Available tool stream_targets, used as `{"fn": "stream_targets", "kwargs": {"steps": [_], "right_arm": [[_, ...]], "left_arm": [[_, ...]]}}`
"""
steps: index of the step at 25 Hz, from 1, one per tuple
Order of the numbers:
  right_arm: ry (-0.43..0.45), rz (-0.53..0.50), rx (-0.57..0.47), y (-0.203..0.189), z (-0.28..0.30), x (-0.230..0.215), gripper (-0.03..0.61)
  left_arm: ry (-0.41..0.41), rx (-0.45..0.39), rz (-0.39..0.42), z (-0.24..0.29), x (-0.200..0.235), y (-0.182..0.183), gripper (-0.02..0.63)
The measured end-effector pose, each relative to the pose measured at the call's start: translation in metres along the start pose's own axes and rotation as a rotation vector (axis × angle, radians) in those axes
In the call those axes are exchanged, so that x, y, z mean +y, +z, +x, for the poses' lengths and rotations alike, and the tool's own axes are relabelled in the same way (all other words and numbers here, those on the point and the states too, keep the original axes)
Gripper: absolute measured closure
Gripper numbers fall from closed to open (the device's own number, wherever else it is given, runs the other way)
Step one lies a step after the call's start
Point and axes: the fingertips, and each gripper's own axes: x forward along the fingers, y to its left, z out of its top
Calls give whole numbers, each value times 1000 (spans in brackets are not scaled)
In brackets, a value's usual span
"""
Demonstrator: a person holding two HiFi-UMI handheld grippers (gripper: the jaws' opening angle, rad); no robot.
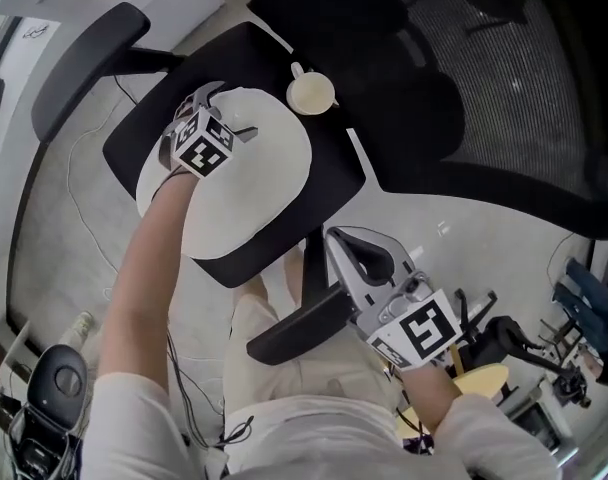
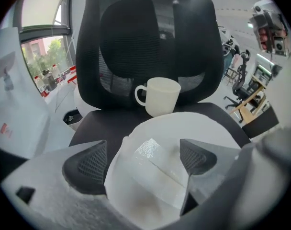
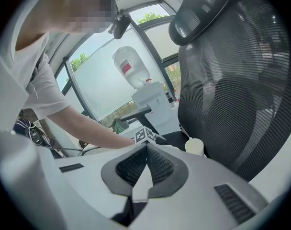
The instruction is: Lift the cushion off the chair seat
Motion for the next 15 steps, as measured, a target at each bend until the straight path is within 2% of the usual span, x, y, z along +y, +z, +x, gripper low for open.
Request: {"fn": "stream_targets", "kwargs": {"steps": [6, 9, 15], "right_arm": [[10, 5, -12, -2, -7, -2, 575], [4, -6, -16, -2, -14, -2, 575], [2, 3, -22, -5, -19, -4, 575]], "left_arm": [[-163, 141, -17, 27, -12, -30, 149], [-156, 154, 5, 30, -14, -30, 162], [-153, 189, 5, 26, -21, -32, 284]]}}
